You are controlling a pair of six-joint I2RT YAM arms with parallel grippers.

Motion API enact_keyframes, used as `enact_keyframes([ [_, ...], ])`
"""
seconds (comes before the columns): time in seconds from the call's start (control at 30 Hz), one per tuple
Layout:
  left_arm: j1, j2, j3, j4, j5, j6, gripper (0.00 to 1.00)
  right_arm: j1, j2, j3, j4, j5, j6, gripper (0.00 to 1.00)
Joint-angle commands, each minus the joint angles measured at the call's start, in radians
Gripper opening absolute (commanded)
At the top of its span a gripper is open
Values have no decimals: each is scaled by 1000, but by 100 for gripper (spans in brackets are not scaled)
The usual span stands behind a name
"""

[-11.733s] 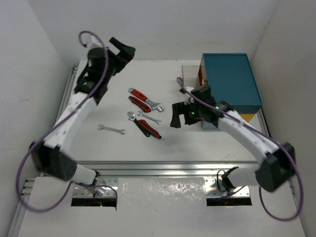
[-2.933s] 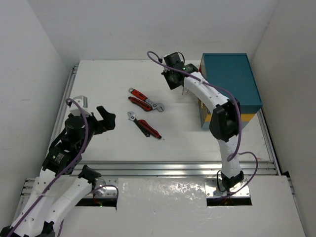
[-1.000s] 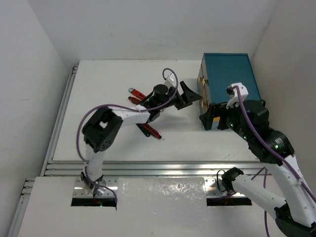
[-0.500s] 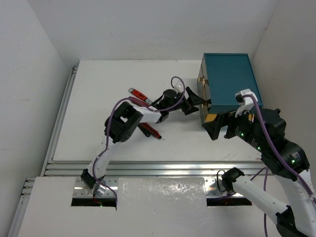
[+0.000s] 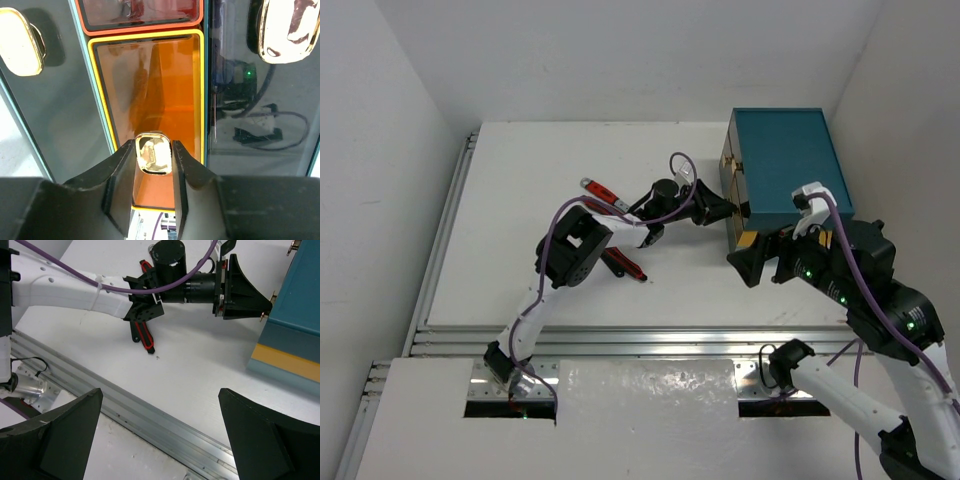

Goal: Sort the tools into containers

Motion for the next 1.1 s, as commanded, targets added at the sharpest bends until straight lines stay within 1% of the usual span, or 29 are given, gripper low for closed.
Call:
enact_keyframes([
  [0.0, -9, -31, 3, 78, 29, 13, 10, 0, 5, -14, 44, -14, 7, 99],
  [0.03, -4, -40, -6, 78, 29, 18, 9, 0, 6, -15, 44, -9, 6, 99],
  [0.07, 9, -54, -21, 78, 28, 25, 6, 0, 6, -18, 46, -6, 4, 99],
  [0.37, 101, -246, -248, 89, 14, 85, 5, -2, 16, -46, 63, -6, 3, 99],
  [0.4, 106, -263, -286, 72, 3, 97, 5, 0, 19, -51, 64, -9, 6, 99],
  [0.5, 117, -318, -333, 26, -20, 145, 5, 0, 25, -57, 72, -20, 9, 99],
  [0.57, 131, -345, -368, 24, -32, 154, 5, 0, 31, -57, 75, -23, 10, 99],
  [0.63, 137, -372, -392, 34, -43, 156, 6, 0, 37, -58, 81, -44, 10, 99],
  [0.77, 138, -410, -438, 3, -79, 174, 13, 0, 46, -64, 93, -51, 9, 99],
  [0.83, 140, -431, -457, 3, -87, 176, 27, 0, 52, -66, 98, -63, 7, 99],
  [0.9, 138, -438, -466, -2, -80, 177, 46, 0, 62, -74, 101, -72, 6, 99],
  [0.93, 138, -439, -468, -8, -79, 177, 65, 0, 65, -80, 107, -78, 7, 99],
  [1.0, 137, -442, -468, -23, -78, 183, 79, 0, 69, -84, 113, -81, 7, 99],
  [1.07, 137, -451, -468, -43, -78, 196, 85, 0, 78, -87, 115, -84, 3, 99],
])
